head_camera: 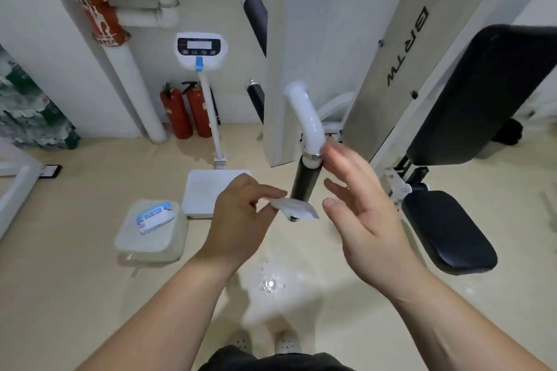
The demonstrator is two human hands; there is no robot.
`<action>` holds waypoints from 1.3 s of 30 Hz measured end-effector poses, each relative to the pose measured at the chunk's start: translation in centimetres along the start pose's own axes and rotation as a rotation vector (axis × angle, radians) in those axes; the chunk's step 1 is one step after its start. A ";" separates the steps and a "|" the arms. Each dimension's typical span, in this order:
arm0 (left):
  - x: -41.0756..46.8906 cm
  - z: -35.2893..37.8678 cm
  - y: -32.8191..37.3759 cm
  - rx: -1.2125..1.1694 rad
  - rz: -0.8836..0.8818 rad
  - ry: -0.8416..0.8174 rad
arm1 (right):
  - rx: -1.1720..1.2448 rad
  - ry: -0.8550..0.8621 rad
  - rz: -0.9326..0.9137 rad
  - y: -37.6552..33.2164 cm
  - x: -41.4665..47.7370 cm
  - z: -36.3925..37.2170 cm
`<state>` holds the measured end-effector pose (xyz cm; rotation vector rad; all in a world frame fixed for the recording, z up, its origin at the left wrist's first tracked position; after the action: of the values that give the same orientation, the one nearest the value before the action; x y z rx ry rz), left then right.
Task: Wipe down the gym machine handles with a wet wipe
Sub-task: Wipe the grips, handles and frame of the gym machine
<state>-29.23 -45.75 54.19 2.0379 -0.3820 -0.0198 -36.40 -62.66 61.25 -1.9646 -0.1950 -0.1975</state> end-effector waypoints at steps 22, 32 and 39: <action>2.8 4.4 1.4 -0.578 0.103 -0.265 | -0.271 0.219 0.129 -1.4 -0.5 2.9; 0.9 5.1 -3.7 -0.357 -0.021 -0.223 | -0.325 0.218 0.145 -1.2 -0.5 3.2; 3.8 4.3 1.4 -0.539 0.145 -0.250 | -0.348 0.237 0.160 -0.9 -0.4 3.3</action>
<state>-26.77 -51.06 53.93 1.4735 -0.6086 -0.2632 -36.86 -59.26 60.70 -2.2681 0.1623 -0.3774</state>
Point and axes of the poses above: each hand's wrist, its own x-axis towards the middle knuckle, its own z-axis out of the palm, y = z × x, the point moved 8 cm from there along x, towards the middle knuckle, and after that the axes turned 7 degrees about -y, right-handed, at the moved point
